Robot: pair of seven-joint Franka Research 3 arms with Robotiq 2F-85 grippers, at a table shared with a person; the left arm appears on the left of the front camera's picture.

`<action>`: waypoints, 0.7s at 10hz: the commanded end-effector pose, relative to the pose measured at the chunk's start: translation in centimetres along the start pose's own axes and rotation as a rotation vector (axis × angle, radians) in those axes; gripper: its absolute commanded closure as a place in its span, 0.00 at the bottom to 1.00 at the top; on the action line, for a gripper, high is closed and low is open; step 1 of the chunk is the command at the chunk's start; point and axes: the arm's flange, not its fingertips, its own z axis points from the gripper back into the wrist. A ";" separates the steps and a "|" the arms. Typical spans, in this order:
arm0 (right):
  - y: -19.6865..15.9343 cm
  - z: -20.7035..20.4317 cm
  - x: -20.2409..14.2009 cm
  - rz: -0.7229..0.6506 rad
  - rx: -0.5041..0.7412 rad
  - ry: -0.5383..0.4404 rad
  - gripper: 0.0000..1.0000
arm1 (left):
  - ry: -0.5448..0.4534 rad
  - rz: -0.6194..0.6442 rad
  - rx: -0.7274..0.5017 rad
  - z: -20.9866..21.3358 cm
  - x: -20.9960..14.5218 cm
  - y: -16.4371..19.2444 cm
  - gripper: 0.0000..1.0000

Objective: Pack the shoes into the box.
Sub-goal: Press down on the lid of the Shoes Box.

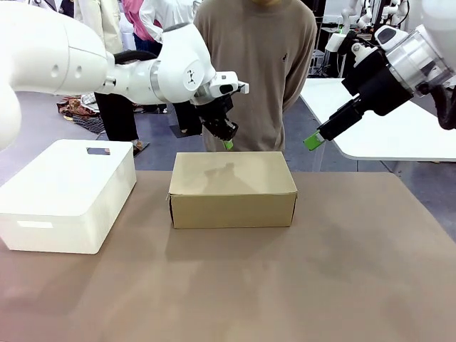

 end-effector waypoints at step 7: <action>0.0 0.0 -0.1 -0.012 -0.005 0.010 0.00 | -0.014 -0.010 0.006 1.4 0.3 -0.7 1.00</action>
